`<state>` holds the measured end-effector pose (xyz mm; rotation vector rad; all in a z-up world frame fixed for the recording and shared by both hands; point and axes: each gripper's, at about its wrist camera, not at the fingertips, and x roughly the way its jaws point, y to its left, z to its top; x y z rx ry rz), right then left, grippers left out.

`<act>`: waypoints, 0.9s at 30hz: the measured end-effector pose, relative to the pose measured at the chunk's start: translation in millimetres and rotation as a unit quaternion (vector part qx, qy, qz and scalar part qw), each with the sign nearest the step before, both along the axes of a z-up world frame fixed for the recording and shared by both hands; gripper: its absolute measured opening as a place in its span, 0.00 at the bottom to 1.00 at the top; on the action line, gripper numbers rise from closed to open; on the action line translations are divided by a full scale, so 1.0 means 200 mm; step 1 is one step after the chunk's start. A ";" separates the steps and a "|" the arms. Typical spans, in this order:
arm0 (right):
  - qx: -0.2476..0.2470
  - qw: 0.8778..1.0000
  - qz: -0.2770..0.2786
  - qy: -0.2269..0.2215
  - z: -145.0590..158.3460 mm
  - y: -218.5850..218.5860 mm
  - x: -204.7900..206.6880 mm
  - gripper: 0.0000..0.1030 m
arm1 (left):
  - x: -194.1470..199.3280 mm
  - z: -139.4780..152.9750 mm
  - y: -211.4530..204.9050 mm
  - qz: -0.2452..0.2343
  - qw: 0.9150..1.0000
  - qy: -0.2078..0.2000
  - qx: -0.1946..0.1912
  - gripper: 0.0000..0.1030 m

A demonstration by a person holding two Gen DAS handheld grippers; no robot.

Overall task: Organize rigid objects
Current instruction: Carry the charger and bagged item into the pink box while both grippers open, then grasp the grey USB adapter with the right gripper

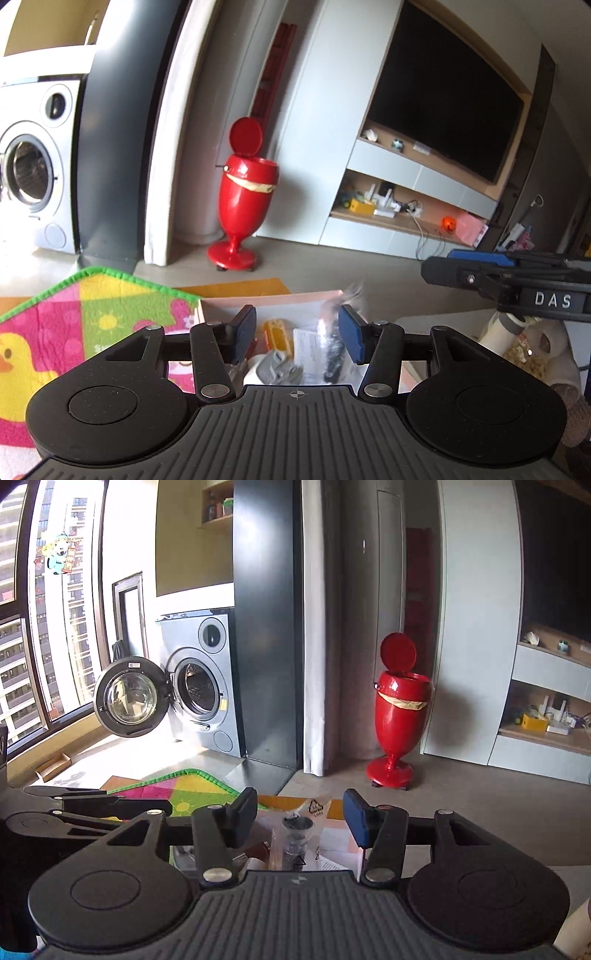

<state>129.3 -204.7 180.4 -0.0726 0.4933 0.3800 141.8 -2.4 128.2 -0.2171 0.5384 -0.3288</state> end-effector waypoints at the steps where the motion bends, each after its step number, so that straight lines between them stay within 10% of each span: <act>1: -0.004 1.000 0.001 0.005 -0.05 -0.01 -0.02 0.51 | -0.02 -0.02 0.05 0.003 1.000 0.002 -0.010 0.52; 7: -0.080 0.996 0.014 0.029 -0.33 -0.01 -0.18 0.56 | -0.26 -0.18 0.35 0.072 0.997 0.027 -0.025 0.52; 16: -0.047 0.982 0.141 0.120 -0.64 0.36 -0.41 0.58 | -0.63 -0.36 0.54 0.127 0.989 0.068 0.017 0.52; 27: -0.117 0.970 0.205 0.051 -0.71 0.92 -0.47 0.36 | -0.86 -0.40 0.62 0.147 0.988 0.051 0.001 0.52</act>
